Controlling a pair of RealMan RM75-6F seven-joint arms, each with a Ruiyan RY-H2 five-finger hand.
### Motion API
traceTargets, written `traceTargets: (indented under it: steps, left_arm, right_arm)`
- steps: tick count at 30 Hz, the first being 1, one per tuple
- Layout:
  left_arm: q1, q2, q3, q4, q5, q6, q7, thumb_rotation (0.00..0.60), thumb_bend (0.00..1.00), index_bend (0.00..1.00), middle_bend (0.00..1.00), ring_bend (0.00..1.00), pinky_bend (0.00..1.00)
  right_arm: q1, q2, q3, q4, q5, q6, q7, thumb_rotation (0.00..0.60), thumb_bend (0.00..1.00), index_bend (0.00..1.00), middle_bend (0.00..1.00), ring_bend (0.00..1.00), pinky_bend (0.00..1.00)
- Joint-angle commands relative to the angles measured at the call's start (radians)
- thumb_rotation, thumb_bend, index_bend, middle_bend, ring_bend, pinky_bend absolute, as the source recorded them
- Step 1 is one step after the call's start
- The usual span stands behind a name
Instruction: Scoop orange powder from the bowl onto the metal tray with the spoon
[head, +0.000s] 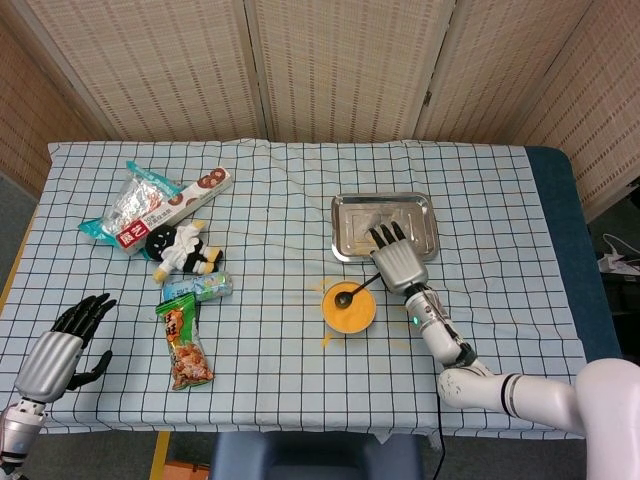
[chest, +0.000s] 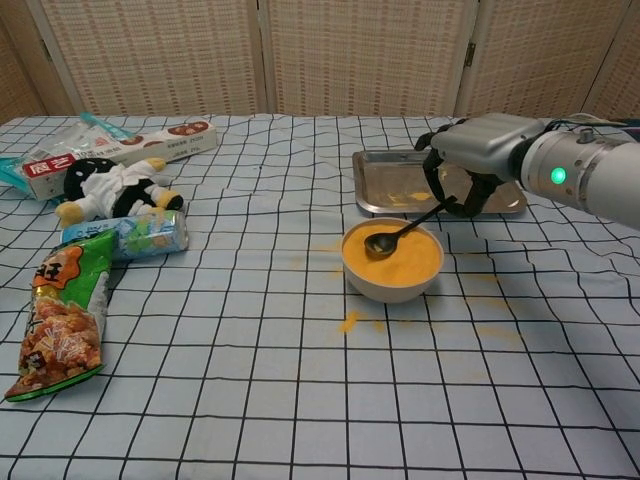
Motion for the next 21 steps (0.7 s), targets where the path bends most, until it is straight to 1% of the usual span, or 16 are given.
traceTargets:
  steps: [1, 7, 13, 21]
  left_arm:
    - [0.0, 0.0, 0.001, 0.0, 0.001, 0.001, 0.0, 0.6, 0.44, 0.0, 0.0, 0.0, 0.15]
    - [0.001, 0.001, 0.002, 0.001, 0.004, 0.003, -0.002, 0.6, 0.44, 0.0, 0.0, 0.0, 0.15]
    - [0.001, 0.001, 0.001, 0.001, 0.003, 0.004, -0.003, 0.6, 0.44, 0.0, 0.0, 0.0, 0.15]
    - [0.001, 0.002, 0.003, 0.001, 0.005, 0.004, -0.005, 0.6, 0.44, 0.0, 0.0, 0.0, 0.15]
  right_arm:
    - [0.001, 0.001, -0.002, -0.002, 0.0, 0.003, 0.001, 0.6, 0.32, 0.51, 0.05, 0.0, 0.0]
    - [0.006, 0.002, -0.013, -0.003, 0.002, 0.01, -0.007, 0.6, 0.32, 0.52, 0.05, 0.0, 0.0]
    - [0.008, 0.002, -0.015, -0.004, 0.004, 0.016, -0.002, 0.6, 0.32, 0.5, 0.05, 0.0, 0.0]
    - [0.011, 0.005, -0.021, -0.005, 0.013, 0.015, -0.003, 0.6, 0.32, 0.5, 0.05, 0.0, 0.0]
